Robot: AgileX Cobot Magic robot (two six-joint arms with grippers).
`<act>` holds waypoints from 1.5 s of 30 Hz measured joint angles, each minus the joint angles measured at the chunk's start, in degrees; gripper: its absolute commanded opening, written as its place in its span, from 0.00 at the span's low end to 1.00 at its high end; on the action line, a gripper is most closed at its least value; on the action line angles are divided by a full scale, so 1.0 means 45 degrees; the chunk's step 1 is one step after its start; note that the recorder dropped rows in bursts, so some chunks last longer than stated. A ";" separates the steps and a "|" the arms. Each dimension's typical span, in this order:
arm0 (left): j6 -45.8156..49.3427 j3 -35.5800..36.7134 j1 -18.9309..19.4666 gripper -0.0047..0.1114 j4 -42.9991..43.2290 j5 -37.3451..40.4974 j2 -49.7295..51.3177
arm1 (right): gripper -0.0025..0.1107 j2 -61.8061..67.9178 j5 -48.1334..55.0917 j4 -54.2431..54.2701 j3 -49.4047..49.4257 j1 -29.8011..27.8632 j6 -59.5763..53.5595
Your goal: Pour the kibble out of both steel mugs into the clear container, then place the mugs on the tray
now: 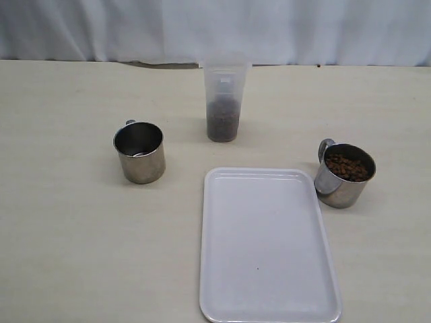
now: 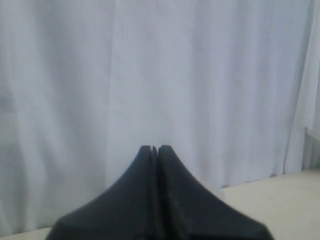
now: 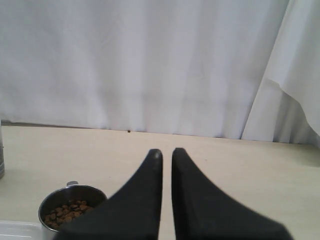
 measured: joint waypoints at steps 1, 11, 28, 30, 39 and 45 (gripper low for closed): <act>0.0359 0.0182 0.0000 0.04 -0.0494 0.0076 -0.0400 | 0.07 0.0000 0.0000 0.0000 0.0000 0.0000 0.0000; 0.2686 0.2427 0.0000 0.04 -0.3023 0.1377 -0.3244 | 0.07 0.0000 0.0000 0.0000 0.0000 0.0000 0.0000; 0.3270 0.3760 0.0000 0.04 -0.3508 0.2737 -0.7423 | 0.07 0.0000 0.0000 0.0000 0.0000 0.0000 0.0000; 0.3363 0.3760 0.0000 0.04 -0.3508 0.3127 -0.7448 | 0.07 0.0000 0.0000 0.0000 0.0000 0.0000 0.0000; 0.3053 0.3760 0.0000 0.04 -0.3561 0.4419 -0.7471 | 0.07 0.0000 0.0000 0.0000 0.0000 0.0000 0.0000; 0.2135 0.3760 0.0000 0.04 -0.3561 0.6432 -0.7471 | 0.07 0.0000 0.0000 0.0000 0.0000 0.0000 0.0000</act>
